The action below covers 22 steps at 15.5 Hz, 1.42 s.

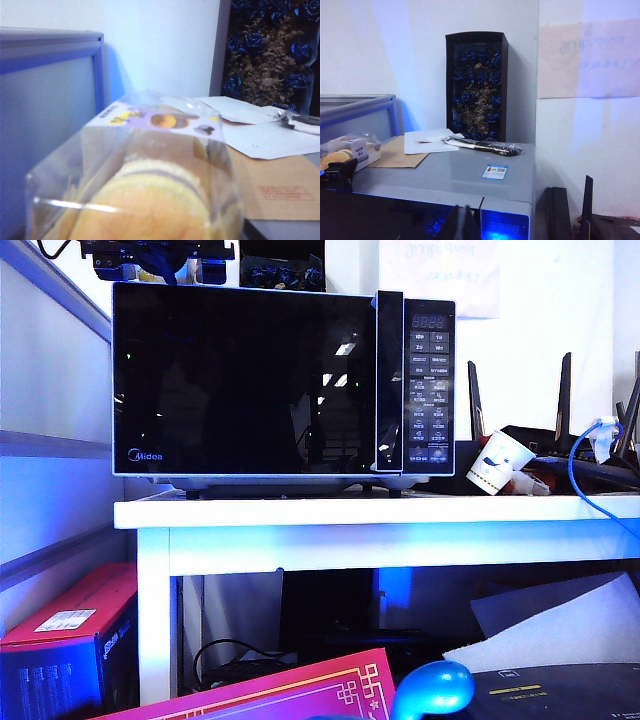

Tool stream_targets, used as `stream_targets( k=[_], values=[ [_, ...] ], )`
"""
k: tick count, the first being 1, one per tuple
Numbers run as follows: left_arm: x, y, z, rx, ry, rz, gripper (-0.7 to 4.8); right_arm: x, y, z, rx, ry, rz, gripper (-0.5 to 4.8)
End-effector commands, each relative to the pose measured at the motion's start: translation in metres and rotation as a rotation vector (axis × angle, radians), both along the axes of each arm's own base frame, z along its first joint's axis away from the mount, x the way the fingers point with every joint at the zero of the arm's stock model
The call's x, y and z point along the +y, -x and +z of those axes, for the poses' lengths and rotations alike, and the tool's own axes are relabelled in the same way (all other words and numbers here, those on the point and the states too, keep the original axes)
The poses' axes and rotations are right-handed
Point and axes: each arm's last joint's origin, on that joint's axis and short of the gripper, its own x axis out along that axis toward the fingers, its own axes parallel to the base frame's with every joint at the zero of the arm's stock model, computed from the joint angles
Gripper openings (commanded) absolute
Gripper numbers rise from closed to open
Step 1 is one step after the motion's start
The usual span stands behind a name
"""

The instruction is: Open the microwave door, place the box of snacks from the top of the microwave inside, then close the microwave door.

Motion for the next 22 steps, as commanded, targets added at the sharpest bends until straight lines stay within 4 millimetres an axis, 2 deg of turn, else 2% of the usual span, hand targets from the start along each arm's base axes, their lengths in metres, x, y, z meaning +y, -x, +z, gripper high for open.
stream_targets(
  k=[1,3,8,22],
  values=[
    [-0.0013,-0.0032,-0.0086,0.051,-0.014,-0.011,4.79,-0.0004,0.0025,0.0040,-0.028,-0.002,0.001,-0.06],
    [-0.0013,-0.0032,-0.0086,0.052,-0.016,-0.011,4.65,-0.0004,0.0025,0.0040,-0.028,-0.002,0.001,-0.06],
    [-0.0013,-0.0032,-0.0086,0.057,-0.038,-0.009,3.00,-0.0004,0.0025,0.0040,-0.028,-0.002,0.001,-0.06],
    [-0.0015,-0.0013,0.0011,-0.022,-0.014,-0.011,3.00,-0.0004,0.0023,0.0037,-0.025,-0.002,0.001,-0.06]
  ],
)
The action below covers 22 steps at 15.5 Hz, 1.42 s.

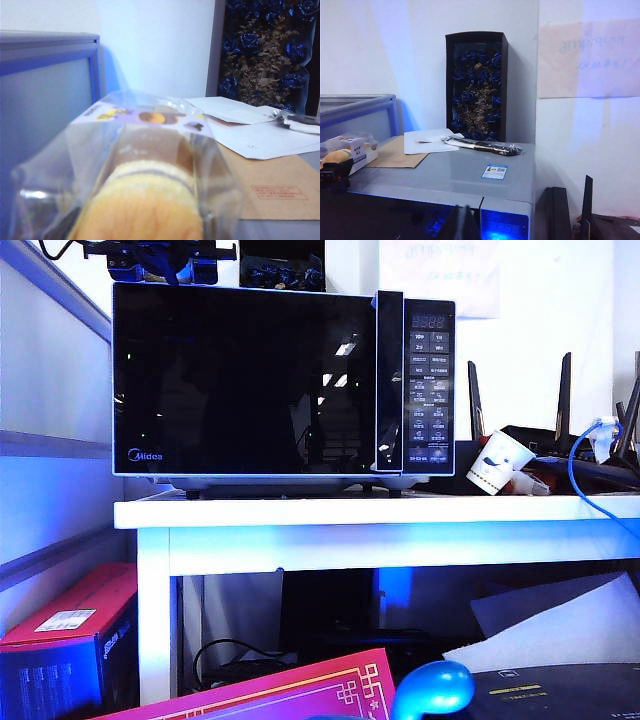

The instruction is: Open the microwave door, place the box of snacks from the top of the microwave inside, then close the microwave door.

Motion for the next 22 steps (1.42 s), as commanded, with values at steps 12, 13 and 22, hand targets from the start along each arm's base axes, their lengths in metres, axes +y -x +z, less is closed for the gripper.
stream_targets(
  k=[12,13,22],
  values=[
    [0.000,0.003,0.007,-0.009,-0.063,-0.019,2.76,0.000,0.002,0.003,-0.023,-0.001,0.001,-0.06],
    [0.000,0.005,0.010,-0.015,-0.061,-0.019,2.76,0.000,0.002,0.003,-0.022,-0.001,0.001,-0.06],
    [0.008,0.047,0.060,-0.052,-0.097,-0.282,2.77,0.000,0.001,0.002,-0.014,0.001,0.001,-0.06]
  ],
)
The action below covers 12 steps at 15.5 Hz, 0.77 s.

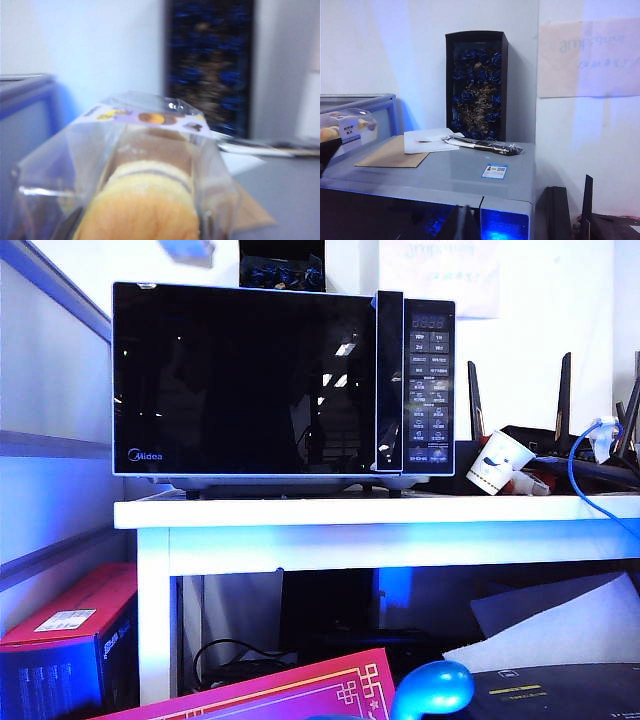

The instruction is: Open the microwave door, place the box of snacks from the top of the microwave inside, then close the microwave door.

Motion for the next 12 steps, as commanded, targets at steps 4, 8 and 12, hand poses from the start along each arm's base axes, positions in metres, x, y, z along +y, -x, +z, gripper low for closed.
stream_targets(
  k=[4,8,12],
  values=[
    [0.008,0.040,0.035,0.014,-0.020,-0.205,2.77,0.000,-0.001,-0.001,0.013,0.007,0.002,-0.06],
    [0.018,0.075,0.062,-0.008,-0.018,-0.301,2.77,0.002,-0.006,-0.005,0.039,0.020,0.038,-0.06],
    [0.026,0.109,0.080,-0.002,-0.016,-0.434,2.77,0.007,-0.025,-0.017,0.099,0.032,0.047,-0.06]
  ],
)
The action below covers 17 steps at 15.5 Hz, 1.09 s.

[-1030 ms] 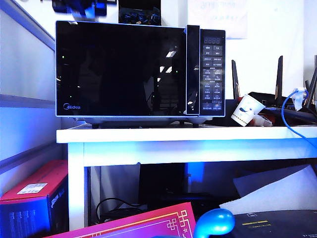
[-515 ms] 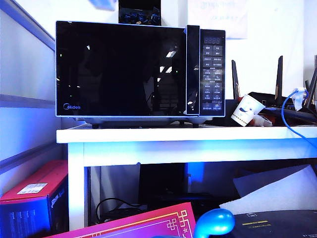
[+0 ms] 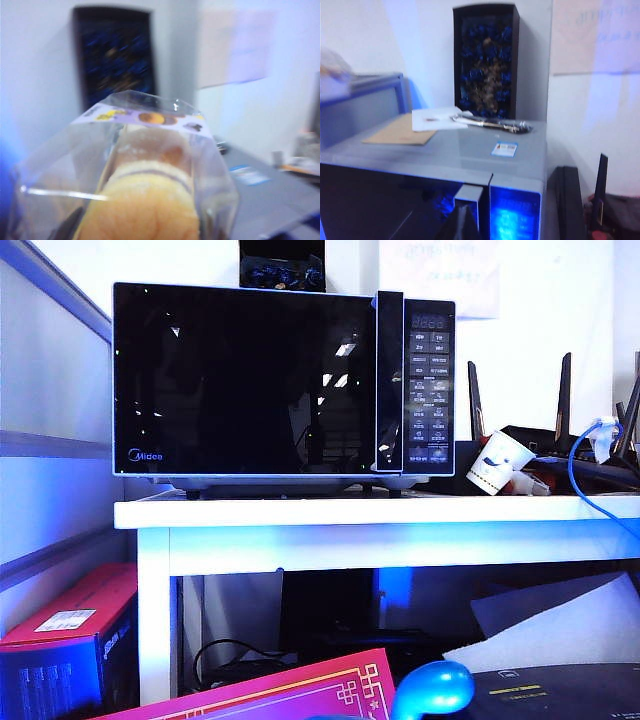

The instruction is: Open the microwave door, place the box of snacks from the top of the microwave inside, then close the microwave door.

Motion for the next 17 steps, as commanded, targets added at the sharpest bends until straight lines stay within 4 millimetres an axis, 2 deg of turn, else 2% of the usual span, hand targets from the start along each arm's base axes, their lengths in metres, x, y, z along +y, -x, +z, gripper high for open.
stream_targets(
  k=[1,4,8,11,17],
  values=[
    [0.006,0.027,0.015,0.008,0.019,-0.131,2.77,0.007,-0.019,-0.010,0.044,0.010,0.007,-0.06],
    [0.009,0.044,0.018,0.052,-0.004,-0.213,2.77,0.021,-0.039,-0.024,0.084,0.014,-0.049,-0.06],
    [0.013,0.061,0.024,0.064,0.012,-0.295,2.77,0.050,-0.061,-0.048,0.005,0.022,-0.031,-0.06],
    [0.016,0.068,0.028,0.049,0.015,-0.296,2.77,0.063,-0.073,-0.083,-0.031,-0.007,-0.067,-0.06],
    [0.019,0.079,0.034,0.021,0.021,-0.296,2.77,0.083,-0.103,-0.136,0.032,0.017,-0.053,-0.06]
  ],
)
